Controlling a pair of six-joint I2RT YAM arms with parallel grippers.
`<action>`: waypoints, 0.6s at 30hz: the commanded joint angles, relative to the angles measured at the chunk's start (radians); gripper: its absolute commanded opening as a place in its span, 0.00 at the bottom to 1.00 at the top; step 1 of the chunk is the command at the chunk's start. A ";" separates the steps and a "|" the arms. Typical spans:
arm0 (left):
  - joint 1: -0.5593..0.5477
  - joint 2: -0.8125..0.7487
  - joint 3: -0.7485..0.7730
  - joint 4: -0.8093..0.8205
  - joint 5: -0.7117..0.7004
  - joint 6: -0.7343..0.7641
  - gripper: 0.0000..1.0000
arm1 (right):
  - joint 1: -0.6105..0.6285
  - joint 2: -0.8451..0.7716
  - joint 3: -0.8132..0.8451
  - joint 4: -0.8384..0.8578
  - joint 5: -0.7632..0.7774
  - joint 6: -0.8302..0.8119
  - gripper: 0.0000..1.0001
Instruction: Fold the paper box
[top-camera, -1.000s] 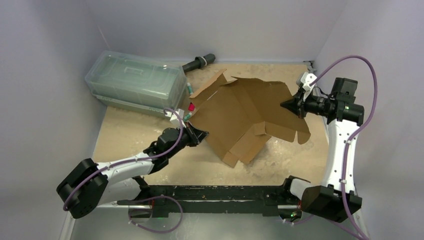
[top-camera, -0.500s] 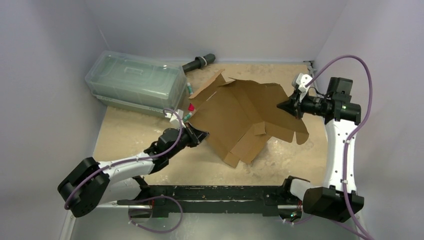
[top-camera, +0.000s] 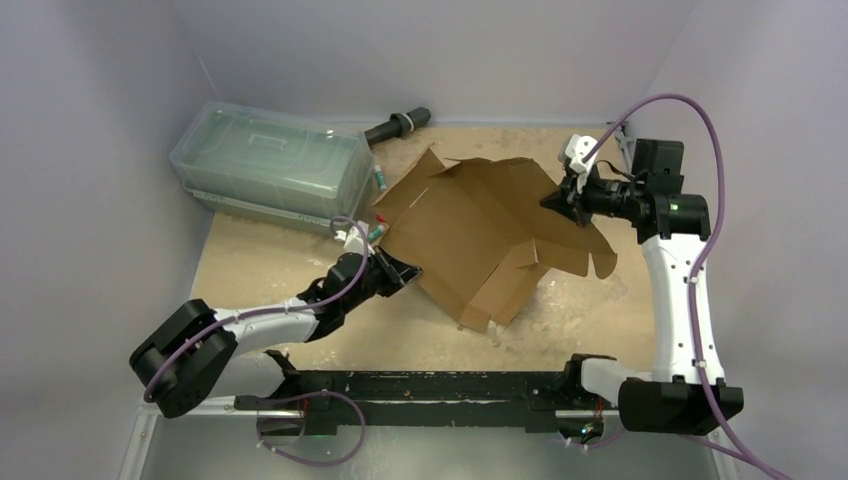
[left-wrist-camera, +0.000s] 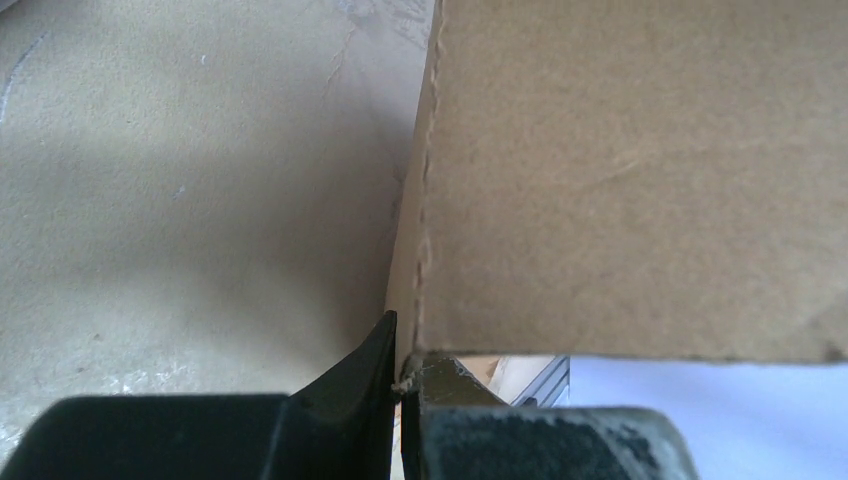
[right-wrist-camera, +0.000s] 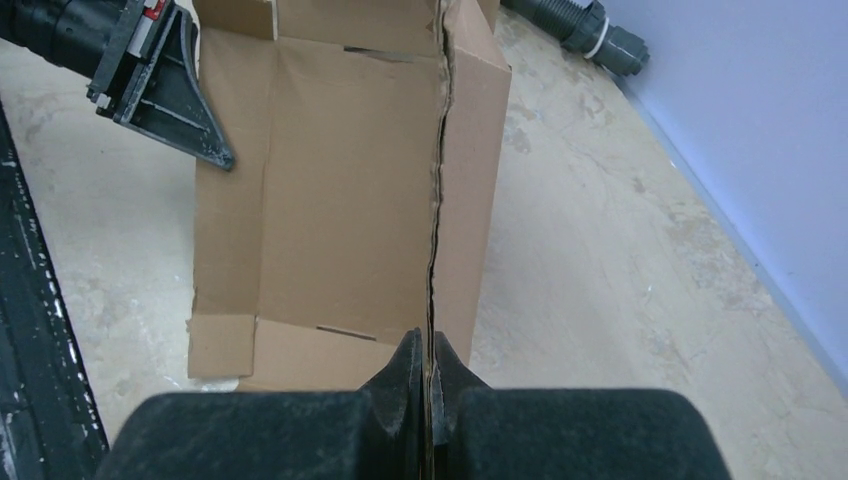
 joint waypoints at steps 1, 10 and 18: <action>0.002 0.047 0.071 0.007 0.025 -0.077 0.00 | 0.053 -0.019 0.046 0.069 0.068 0.069 0.00; 0.003 0.164 0.107 -0.017 0.018 -0.153 0.00 | 0.142 -0.061 -0.011 0.098 0.178 0.115 0.00; 0.025 0.257 0.156 0.026 0.113 -0.110 0.13 | 0.160 -0.053 -0.049 0.105 0.189 0.115 0.00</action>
